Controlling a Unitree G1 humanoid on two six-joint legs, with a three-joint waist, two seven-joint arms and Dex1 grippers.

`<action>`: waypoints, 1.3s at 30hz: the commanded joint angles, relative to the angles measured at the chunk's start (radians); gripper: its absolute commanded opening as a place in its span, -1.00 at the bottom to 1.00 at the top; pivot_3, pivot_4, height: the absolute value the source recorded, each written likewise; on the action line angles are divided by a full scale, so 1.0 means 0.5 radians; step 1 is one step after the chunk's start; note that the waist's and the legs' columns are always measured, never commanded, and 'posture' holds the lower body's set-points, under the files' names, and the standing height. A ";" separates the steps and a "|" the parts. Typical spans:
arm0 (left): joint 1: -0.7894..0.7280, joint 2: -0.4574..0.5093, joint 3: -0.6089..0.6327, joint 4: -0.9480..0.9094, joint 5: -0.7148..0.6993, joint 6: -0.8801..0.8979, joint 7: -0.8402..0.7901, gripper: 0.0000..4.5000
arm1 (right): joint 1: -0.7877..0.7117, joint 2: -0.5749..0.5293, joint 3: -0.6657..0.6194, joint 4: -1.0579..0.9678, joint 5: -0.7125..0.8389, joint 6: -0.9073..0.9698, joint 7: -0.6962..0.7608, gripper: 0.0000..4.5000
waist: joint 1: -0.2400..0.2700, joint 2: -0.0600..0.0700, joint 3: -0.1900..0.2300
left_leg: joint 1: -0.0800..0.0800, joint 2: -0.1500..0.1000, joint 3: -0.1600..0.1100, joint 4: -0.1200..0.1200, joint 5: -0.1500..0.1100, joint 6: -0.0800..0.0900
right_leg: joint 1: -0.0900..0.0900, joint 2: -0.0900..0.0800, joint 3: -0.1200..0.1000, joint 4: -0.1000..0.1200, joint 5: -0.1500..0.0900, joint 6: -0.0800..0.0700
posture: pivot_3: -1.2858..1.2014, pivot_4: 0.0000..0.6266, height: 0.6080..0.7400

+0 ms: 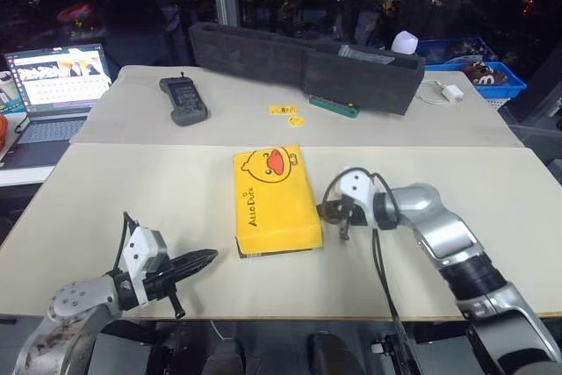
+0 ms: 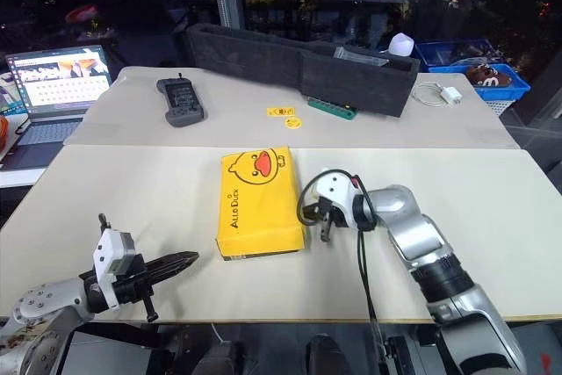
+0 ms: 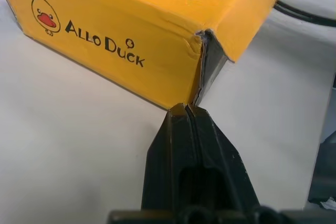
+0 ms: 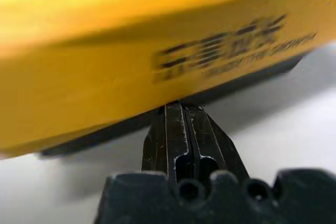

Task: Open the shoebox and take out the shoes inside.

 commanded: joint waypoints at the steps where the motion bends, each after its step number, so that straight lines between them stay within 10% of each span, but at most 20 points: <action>1: -0.020 0.031 -0.003 -0.063 -0.001 -0.025 0.013 -1.00 | -0.142 -0.016 -0.050 -0.089 0.031 -0.011 0.079 -1.00 | 0.000 0.000 0.000 | 0.000 0.000 0.000 0.000 0.000 0.000 | 0.000 0.000 0.000 0.000 0.000 0.000 | 0.03 -0.52 0.62; 6: -0.056 0.048 -0.027 -0.015 0.011 -0.038 0.000 -1.00 | -0.402 0.001 -0.049 -0.363 0.120 0.040 0.222 -1.00 | -0.004 0.004 0.002 | 0.000 0.000 0.000 0.000 0.000 0.000 | -0.002 0.000 0.000 0.001 0.000 0.000 | 0.03 -0.52 0.62; 12: -0.061 0.056 -0.084 -0.017 0.010 -0.031 -0.010 -1.00 | -0.848 0.461 -0.557 -0.291 0.529 0.388 -0.304 -1.00 | -0.042 0.007 0.004 | 0.000 0.003 -0.004 -0.001 0.000 0.000 | -0.006 0.004 -0.001 0.010 -0.002 -0.004 | 0.03 -0.52 0.62; 23: 0.238 0.035 -0.007 -0.225 -0.029 -0.043 0.055 -1.00 | -0.638 0.345 -0.449 -0.263 0.429 0.383 -0.366 -1.00 | -0.007 0.006 0.004 | -0.005 0.002 0.001 -0.002 0.000 0.000 | -0.011 0.000 -0.001 0.010 -0.003 -0.007 | 0.03 -0.52 0.62; 33: 0.843 0.039 0.398 -0.881 -0.360 0.125 0.163 -1.00 | -0.357 0.136 -0.411 -0.360 0.454 0.404 -0.222 -1.00 | -0.014 0.006 0.004 | -0.007 0.003 0.002 -0.006 0.000 0.001 | -0.016 0.001 -0.001 0.009 -0.013 -0.022 | 0.03 -0.52 0.62; 39: 0.694 0.179 0.768 -0.894 -0.674 0.310 0.362 -1.00 | -0.305 0.056 -0.389 -0.386 0.468 0.439 -0.153 -1.00 | -0.011 0.007 0.005 | -0.001 0.003 0.000 -0.005 0.000 0.001 | -0.014 0.003 -0.001 0.012 -0.013 -0.025 | 0.03 -0.52 0.62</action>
